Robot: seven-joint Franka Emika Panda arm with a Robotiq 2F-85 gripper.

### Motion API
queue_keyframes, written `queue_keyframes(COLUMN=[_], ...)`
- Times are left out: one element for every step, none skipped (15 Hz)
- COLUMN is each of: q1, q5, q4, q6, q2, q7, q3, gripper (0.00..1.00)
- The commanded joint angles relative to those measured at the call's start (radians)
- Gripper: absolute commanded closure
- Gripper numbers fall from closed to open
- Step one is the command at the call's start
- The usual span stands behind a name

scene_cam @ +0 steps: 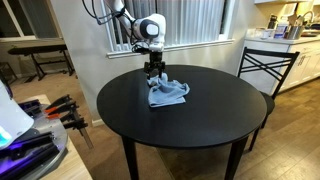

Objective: Use the towel to wipe the table

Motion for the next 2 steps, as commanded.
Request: queue_keyframes(q1=[0.001,0.001], q5=[0.002,0.002], q4=[0.003,0.003], q6=[-0.002,-0.002], q2=[0.002,0.002], q7=[-0.001,-0.001], q3=[-0.001,-0.001], gripper=[0.0,0.0])
